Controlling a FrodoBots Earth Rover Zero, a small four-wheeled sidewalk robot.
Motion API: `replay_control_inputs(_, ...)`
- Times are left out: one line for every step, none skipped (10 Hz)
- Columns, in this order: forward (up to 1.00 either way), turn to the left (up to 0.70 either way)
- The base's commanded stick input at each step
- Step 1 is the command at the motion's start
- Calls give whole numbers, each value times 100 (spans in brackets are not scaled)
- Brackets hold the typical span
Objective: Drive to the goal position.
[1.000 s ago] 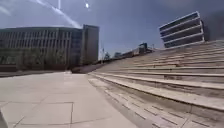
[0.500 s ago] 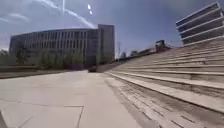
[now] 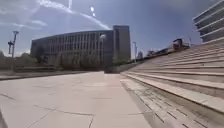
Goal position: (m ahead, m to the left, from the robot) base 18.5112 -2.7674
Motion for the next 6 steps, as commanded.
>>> replay_control_inputs(70,-5)
replay_control_inputs(70,-5)
replay_control_inputs(70,10)
replay_control_inputs(70,23)
replay_control_inputs(70,30)
replay_control_inputs(70,30)
